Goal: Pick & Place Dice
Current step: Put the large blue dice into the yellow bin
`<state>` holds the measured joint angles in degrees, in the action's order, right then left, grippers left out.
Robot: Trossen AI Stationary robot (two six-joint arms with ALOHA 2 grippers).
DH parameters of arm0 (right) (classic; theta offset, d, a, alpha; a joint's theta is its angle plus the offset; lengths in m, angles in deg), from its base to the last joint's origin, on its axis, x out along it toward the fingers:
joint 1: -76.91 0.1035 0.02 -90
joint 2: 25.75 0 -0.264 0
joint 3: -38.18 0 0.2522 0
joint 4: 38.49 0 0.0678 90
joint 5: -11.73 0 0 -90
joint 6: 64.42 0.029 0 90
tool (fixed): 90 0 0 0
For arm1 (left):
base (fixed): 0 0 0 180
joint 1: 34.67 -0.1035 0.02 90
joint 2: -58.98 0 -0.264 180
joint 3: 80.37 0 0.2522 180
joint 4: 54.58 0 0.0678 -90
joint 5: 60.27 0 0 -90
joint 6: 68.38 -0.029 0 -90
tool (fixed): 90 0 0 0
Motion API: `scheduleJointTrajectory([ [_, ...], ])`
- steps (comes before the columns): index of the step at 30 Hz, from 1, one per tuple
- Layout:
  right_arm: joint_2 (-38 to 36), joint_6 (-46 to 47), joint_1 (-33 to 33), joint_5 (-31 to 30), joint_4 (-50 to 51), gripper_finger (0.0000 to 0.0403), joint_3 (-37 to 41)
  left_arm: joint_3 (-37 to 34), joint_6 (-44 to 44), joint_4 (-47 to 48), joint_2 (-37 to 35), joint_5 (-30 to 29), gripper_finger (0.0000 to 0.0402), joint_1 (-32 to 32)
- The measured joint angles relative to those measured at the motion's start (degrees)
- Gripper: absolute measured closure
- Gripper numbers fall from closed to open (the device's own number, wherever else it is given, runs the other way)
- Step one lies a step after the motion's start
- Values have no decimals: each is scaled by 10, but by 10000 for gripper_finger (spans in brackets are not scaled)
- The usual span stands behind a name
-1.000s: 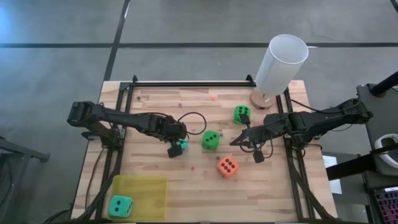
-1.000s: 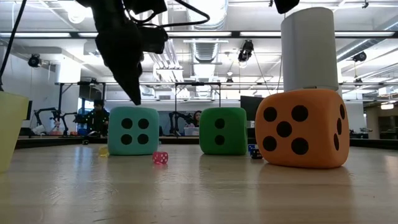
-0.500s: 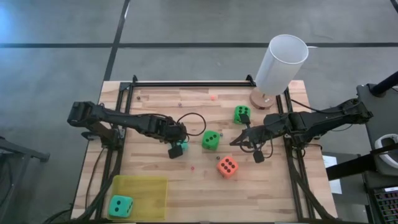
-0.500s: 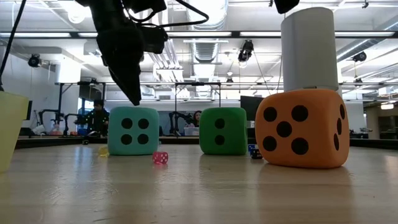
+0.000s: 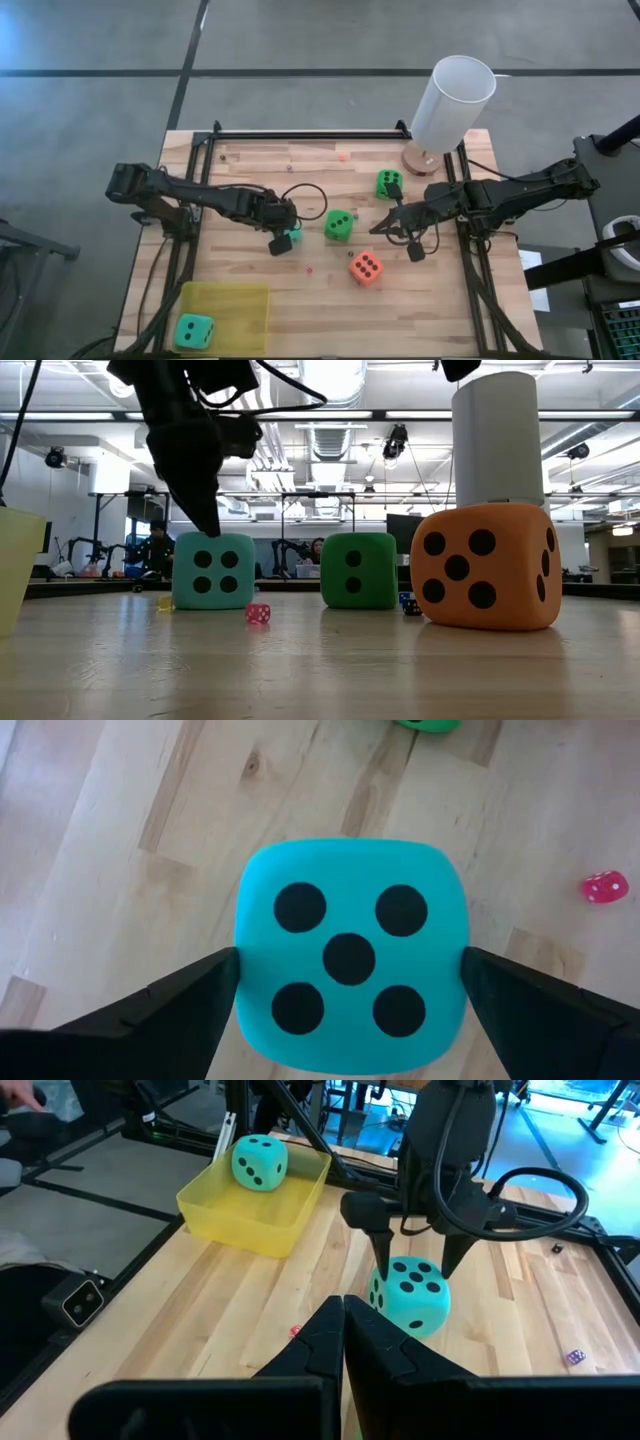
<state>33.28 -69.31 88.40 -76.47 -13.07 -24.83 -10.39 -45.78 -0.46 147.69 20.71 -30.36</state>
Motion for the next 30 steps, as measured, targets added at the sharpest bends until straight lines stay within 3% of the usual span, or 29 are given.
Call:
scheduleJointTrajectory([
  [30, 0, 4, 0, 0, 0, 394, 0, -17, -18, -27, 2, -3, 17, 0],
])
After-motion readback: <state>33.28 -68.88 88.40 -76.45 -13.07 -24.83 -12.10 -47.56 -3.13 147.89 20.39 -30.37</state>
